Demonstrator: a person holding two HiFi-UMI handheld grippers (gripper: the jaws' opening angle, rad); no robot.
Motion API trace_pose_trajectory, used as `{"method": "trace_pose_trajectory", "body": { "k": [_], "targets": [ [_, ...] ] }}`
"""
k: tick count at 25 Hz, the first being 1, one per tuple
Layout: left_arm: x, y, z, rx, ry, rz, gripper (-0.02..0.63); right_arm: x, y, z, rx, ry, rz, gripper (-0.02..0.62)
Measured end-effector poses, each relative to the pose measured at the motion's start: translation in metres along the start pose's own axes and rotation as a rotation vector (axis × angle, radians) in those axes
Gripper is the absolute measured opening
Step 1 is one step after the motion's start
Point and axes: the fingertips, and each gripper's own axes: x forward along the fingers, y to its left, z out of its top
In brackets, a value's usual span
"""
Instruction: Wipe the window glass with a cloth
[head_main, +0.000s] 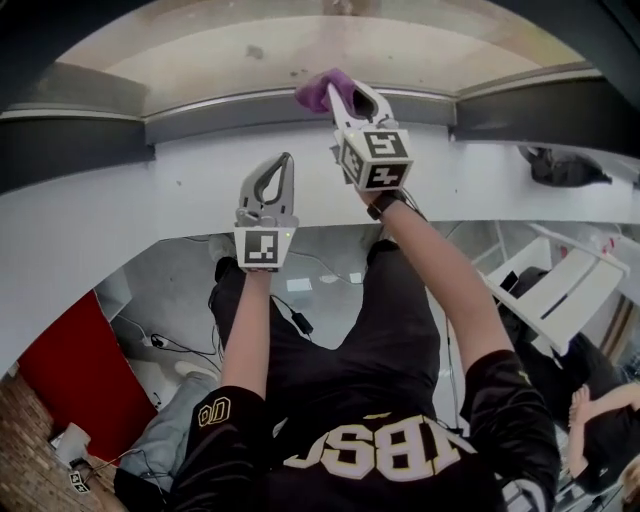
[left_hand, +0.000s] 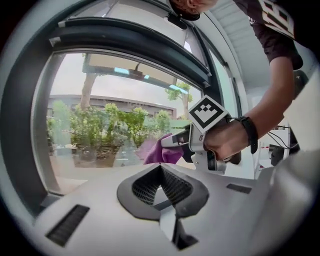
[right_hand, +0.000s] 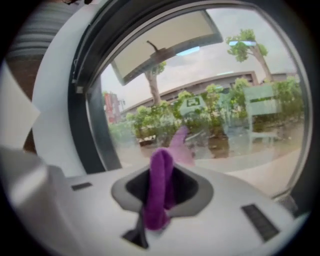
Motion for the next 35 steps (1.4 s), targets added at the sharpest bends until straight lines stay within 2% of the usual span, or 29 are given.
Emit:
{"method": "trace_pose_trajectory", "body": {
  "k": [5,10,12,14,19,22,25,30,35],
  "targets": [
    [-0.075,0.106,-0.019,-0.004,0.056,0.18,0.017,0.07,0.131,-0.025,-0.008,0.062,0.198,0.083],
    [-0.141,0.192,-0.019,-0.045,0.037,0.264,0.017,0.144,0.246,-0.043,-0.003,0.066,0.273,0.083],
    [-0.166,0.212,-0.018,-0.022,0.044,0.277,0.017,0.169,0.295,-0.057,-0.008,0.069,0.318,0.083],
    [-0.174,0.221,-0.018,-0.01,0.048,0.267,0.017,0.197,0.326,-0.069,-0.043,0.075,0.34,0.083],
    [-0.181,0.236,-0.02,-0.01,0.057,0.245,0.017,0.242,0.361,-0.093,-0.18,0.077,0.326,0.083],
    [-0.178,0.236,-0.018,-0.031,0.054,0.24,0.017,0.238,0.354,-0.098,-0.242,0.087,0.315,0.083],
    [-0.165,0.228,-0.012,-0.065,0.036,0.229,0.017,0.219,0.311,-0.096,-0.249,0.104,0.261,0.083],
    [-0.121,0.173,-0.005,-0.07,0.033,0.156,0.017,0.162,0.176,-0.099,-0.238,0.157,0.122,0.083],
    [-0.06,0.08,0.011,-0.099,-0.002,0.081,0.017,0.088,0.02,-0.098,-0.172,0.193,-0.036,0.083]
  ]
}}
